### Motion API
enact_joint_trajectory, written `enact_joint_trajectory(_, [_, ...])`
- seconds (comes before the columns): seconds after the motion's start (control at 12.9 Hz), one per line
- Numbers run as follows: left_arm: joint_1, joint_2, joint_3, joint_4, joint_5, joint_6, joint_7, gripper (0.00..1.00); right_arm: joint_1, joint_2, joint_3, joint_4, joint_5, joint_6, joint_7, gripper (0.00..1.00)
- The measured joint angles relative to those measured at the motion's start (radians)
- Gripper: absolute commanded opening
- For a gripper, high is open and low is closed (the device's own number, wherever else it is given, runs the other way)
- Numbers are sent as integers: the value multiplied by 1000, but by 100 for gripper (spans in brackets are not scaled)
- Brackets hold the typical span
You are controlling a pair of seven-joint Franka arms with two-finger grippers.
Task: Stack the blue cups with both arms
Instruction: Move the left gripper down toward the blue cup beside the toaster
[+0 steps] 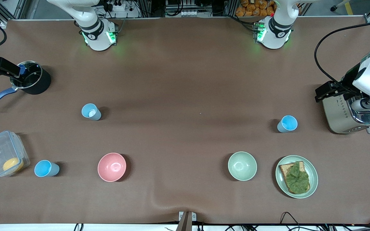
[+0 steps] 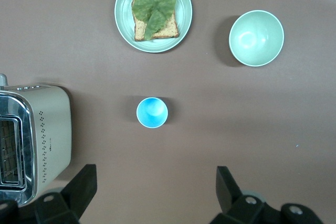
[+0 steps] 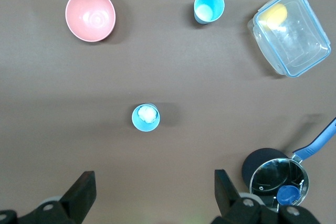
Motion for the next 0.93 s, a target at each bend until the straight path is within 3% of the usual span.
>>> enact_joint_trajectory(0.54, [3,1,0,-11,0,5,8,100,-1,12,0,2,1,-2,2,100])
enact_joint_trajectory(0.93, [9,23,3,-228,3,276,8,100,-17,15,-2,2,1,-2,2,100])
